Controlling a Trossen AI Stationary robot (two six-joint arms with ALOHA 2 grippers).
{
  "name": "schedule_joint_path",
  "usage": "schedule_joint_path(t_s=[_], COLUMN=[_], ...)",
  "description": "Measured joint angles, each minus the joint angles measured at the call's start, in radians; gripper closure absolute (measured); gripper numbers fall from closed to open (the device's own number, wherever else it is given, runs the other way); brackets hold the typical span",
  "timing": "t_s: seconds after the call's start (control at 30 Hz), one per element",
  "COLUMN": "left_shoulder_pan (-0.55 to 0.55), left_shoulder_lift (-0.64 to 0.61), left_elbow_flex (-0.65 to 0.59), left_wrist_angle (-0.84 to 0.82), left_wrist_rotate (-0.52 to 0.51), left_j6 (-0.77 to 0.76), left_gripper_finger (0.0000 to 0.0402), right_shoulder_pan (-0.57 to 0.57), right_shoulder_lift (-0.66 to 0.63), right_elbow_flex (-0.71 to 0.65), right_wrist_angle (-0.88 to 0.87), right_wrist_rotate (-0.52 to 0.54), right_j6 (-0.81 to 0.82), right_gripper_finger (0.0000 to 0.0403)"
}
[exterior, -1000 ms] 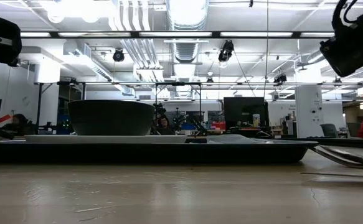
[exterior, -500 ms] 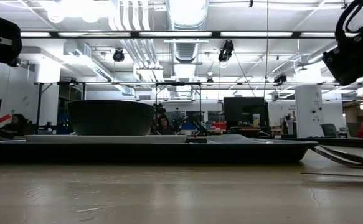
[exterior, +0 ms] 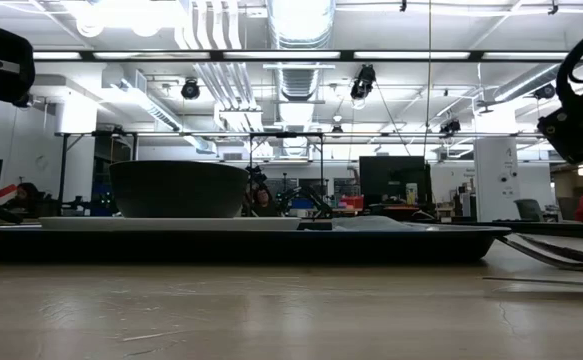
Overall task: Set up tray
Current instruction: Put the fork on top of the napkin in the serving tray
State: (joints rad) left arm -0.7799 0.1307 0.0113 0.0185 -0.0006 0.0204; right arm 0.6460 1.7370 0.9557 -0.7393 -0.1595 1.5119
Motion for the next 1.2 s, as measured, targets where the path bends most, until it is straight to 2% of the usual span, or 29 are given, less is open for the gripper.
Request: schedule_joint_path(t_s=[0.23,0.43,0.6,0.87,1.1,1.2], left_shoulder_pan=[0.000,0.000,0.000,0.000,0.000,0.000], left_shoulder_lift=[0.000,0.000,0.000,0.000,0.000,0.000], left_elbow_flex=[0.000,0.000,0.000,0.000,0.000,0.000], left_wrist_angle=[0.000,0.000,0.000,0.000,0.000,0.000], left_wrist_rotate=[0.000,0.000,0.000,0.000,0.000,0.000], left_j6=[0.000,0.000,0.000,0.000,0.000,0.000], left_gripper_finger=[0.0318,0.0318,0.0318,0.0318,0.0318,0.0318], right_shoulder_pan=[0.000,0.004,0.004,0.004,0.005,0.005], right_shoulder_lift=[-0.003,-0.002,-0.001,0.001,0.002,0.002], right_elbow_flex=[-0.016,-0.017,-0.017,-0.017,-0.018,-0.016], right_wrist_angle=[0.029,0.038,0.048,0.061,0.061,0.062], right_wrist_rotate=[-0.002,-0.008,-0.042,-0.103,-0.213,-0.221], right_j6=[0.005,0.031,0.025,-0.065,-0.097,-0.123], right_gripper_finger=[0.0160,0.0190,0.0244,0.0376,0.0384,0.0385])
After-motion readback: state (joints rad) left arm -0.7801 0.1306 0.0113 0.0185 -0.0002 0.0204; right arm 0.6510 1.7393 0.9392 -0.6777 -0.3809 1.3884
